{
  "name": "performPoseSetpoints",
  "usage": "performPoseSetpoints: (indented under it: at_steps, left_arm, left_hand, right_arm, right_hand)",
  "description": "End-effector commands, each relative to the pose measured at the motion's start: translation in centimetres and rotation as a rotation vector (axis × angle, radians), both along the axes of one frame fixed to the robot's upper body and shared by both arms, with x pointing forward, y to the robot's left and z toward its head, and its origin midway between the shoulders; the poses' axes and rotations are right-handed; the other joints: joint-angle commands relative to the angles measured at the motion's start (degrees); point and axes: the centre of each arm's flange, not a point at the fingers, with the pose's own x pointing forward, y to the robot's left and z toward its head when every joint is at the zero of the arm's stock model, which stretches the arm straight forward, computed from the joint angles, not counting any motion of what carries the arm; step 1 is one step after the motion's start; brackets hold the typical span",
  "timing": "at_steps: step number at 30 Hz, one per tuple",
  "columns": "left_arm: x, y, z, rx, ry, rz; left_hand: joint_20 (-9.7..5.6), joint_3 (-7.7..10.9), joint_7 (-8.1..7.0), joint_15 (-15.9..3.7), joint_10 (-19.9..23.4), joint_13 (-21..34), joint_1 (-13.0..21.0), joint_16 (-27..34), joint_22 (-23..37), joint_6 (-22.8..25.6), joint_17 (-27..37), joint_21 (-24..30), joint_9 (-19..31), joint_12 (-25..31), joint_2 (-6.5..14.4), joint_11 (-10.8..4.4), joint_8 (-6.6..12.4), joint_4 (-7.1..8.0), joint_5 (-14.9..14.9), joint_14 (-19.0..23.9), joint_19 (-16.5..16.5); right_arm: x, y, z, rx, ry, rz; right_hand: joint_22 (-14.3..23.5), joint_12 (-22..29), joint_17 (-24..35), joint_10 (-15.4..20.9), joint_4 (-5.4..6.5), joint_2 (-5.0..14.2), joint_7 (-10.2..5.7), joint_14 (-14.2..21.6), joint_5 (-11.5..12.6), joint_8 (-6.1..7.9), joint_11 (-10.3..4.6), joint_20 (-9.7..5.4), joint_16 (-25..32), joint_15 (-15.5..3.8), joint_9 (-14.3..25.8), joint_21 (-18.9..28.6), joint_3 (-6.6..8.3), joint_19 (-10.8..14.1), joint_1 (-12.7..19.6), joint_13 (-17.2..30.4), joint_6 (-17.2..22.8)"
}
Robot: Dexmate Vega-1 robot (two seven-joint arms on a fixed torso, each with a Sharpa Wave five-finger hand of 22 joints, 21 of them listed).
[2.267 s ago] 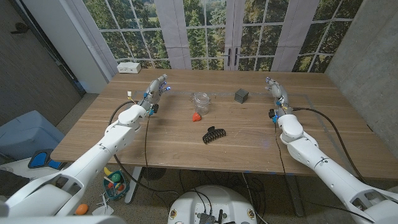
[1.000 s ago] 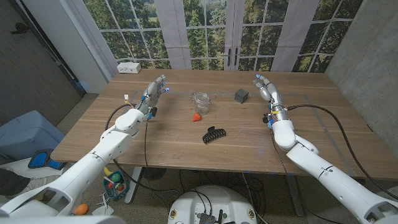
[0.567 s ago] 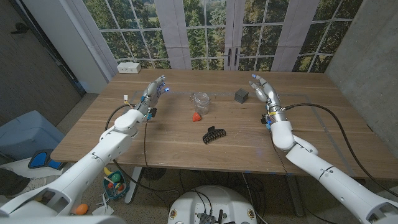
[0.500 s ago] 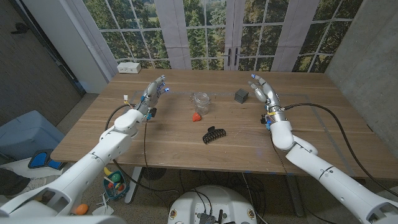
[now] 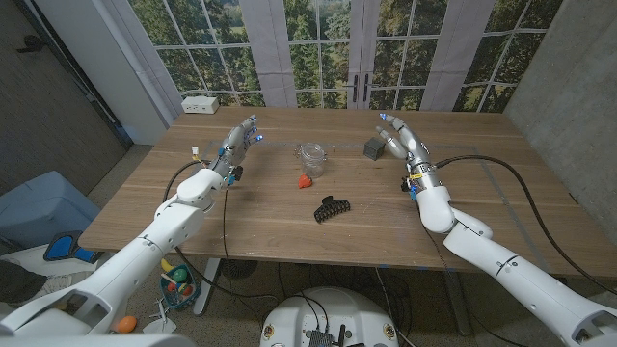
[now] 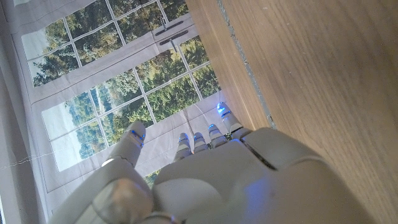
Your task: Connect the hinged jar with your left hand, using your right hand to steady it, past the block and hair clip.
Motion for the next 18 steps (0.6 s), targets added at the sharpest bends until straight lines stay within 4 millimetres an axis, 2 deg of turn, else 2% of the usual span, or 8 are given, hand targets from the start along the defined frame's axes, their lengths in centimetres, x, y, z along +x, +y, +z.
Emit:
performPoseSetpoints:
  at_steps: [1, 18]
  left_arm:
    - [-0.4, 0.0, -0.2, 0.009, -0.006, -0.009]
    - [-0.8, -0.1, -0.5, 0.014, -0.007, -0.016]
  left_hand:
    - [-0.10, 0.21, -0.22, -4.42, 0.28, 0.28, -0.58, 0.01, 0.32, 0.30, 0.17, -0.24, 0.08, -0.01, 1.53, 0.13, 0.13, -0.28, 0.46, 0.20, 0.19]
    - [-0.11, 0.31, -0.19, -4.44, 0.29, 0.28, -0.69, -0.06, 0.33, 0.33, 0.17, -0.73, 0.09, -0.07, 1.54, 0.08, 0.11, -0.31, 0.47, 0.19, 0.48]
  right_arm:
    - [-0.5, 1.2, -0.2, -0.100, -0.017, -0.011]
    - [-0.8, 2.5, -0.8, -0.190, -0.020, -0.019]
  right_hand:
    - [0.17, 0.20, -0.04, 0.04, -0.38, -0.18, -0.56, 0.10, 0.50, 0.07, -0.25, -2.46, 0.26, -3.52, 0.17, -0.12, 0.14, 0.29, 0.73, -0.04, 0.07]
    - [0.18, -0.12, -0.02, -0.77, -0.47, -0.18, -0.81, -0.45, 0.81, -0.17, -0.71, -3.24, 0.27, -3.77, 0.20, -0.63, 0.26, 0.46, 1.29, -0.07, -0.27]
